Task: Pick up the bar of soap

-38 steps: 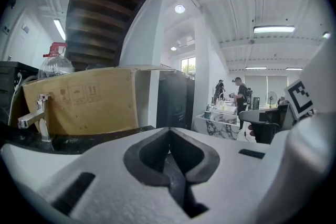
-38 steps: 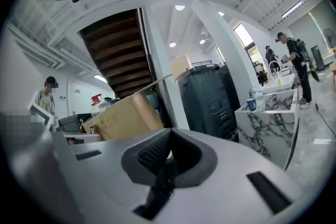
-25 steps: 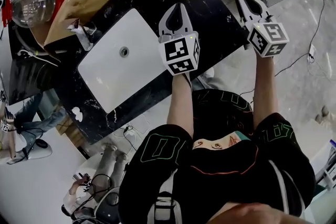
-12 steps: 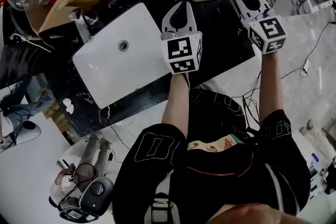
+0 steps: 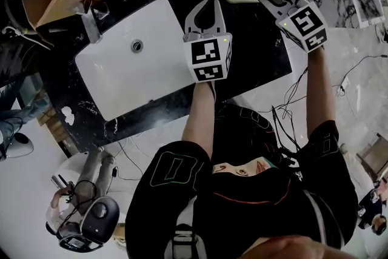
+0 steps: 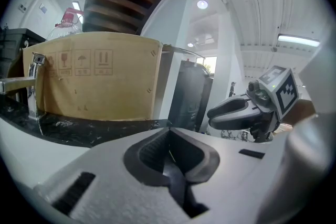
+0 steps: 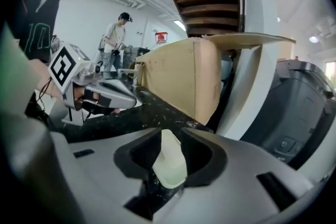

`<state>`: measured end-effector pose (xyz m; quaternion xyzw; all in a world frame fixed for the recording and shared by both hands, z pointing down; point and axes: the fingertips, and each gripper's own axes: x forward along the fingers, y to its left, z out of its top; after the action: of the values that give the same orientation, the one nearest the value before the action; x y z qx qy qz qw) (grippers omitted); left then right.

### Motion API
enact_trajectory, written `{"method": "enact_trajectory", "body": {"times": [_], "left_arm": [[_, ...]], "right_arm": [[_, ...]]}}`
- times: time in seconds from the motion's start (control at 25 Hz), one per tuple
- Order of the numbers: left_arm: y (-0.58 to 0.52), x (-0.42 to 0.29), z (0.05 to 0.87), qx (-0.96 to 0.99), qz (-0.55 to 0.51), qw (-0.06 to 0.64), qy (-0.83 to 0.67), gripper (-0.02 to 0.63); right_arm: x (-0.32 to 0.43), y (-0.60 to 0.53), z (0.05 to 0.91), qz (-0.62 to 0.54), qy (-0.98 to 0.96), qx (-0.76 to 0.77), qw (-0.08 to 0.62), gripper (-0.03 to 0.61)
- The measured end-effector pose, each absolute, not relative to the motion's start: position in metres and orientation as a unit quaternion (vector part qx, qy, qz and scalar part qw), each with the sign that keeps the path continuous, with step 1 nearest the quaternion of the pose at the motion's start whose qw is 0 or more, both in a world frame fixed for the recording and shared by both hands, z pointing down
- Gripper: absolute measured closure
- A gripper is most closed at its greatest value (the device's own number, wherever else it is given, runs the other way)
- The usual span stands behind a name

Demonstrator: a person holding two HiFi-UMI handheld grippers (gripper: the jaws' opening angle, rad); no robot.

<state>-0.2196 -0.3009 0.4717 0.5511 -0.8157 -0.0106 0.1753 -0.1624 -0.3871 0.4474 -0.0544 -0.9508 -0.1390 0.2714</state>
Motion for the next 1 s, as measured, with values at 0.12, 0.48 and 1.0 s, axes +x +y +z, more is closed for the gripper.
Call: {"method": "enact_trajectory", "body": {"times": [0.12,0.48,1.0], "left_arm": [[-0.302,-0.222,0.472,0.55,-0.014,0.178,-0.816,0.606],[-0.297,-0.241,0.476,0.535,-0.022,0.182,-0.825,0.606],[-0.297,-0.254,0.479,0.53,-0.037,0.187,-0.827,0.606]], "right_arm": [[-0.172,-0.383,0.459,-0.173,-0.931,-0.096,0.305,0.43],[-0.19,-0.373,0.495,-0.237,-0.849,-0.214,0.421,0.365],[-0.2,-0.375,0.539,-0.305,-0.737,-0.277,0.535,0.357]]}}
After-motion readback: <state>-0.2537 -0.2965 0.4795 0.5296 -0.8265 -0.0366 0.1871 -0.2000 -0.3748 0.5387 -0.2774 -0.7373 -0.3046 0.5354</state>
